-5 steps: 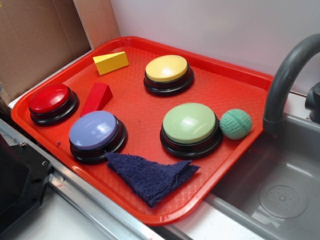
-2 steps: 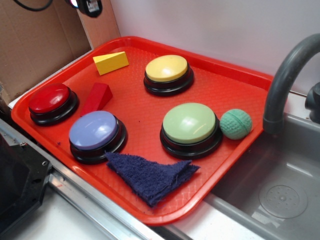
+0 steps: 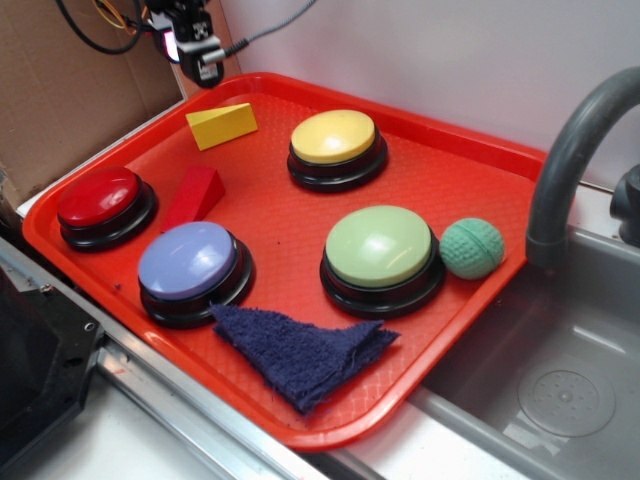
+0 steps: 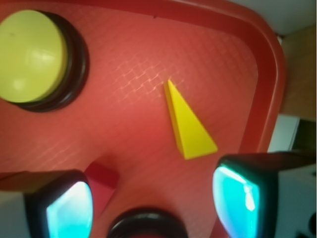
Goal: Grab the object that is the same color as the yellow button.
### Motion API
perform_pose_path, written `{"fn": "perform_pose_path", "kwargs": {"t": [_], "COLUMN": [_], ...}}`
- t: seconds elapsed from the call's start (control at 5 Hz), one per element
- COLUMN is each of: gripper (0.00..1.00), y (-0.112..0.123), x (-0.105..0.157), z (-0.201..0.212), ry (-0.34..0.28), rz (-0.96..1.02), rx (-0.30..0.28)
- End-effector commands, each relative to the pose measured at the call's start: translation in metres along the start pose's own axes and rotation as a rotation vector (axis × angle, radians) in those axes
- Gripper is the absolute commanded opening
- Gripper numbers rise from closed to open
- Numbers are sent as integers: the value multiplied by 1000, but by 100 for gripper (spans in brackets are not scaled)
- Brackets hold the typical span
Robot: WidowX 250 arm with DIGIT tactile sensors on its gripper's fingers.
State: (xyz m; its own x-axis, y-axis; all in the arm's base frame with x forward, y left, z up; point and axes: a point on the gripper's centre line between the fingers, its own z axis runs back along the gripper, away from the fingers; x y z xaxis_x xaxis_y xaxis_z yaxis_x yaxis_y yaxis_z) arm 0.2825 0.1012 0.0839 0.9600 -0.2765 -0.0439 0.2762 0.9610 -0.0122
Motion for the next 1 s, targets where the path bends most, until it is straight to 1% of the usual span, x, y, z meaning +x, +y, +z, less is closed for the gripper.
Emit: {"fn": "perform_pose_path", "kwargs": {"t": [0.0,0.2,0.6,0.8], "gripper": [100,100,100,49], "y": [16,18,20,20], "x": [19,23,18,10], "z": [-21,-34,-76,-91], "ry": [-1,38,132,181], "rz": [-85,-89,-88,-58], "rx": [102,101,107,86]}}
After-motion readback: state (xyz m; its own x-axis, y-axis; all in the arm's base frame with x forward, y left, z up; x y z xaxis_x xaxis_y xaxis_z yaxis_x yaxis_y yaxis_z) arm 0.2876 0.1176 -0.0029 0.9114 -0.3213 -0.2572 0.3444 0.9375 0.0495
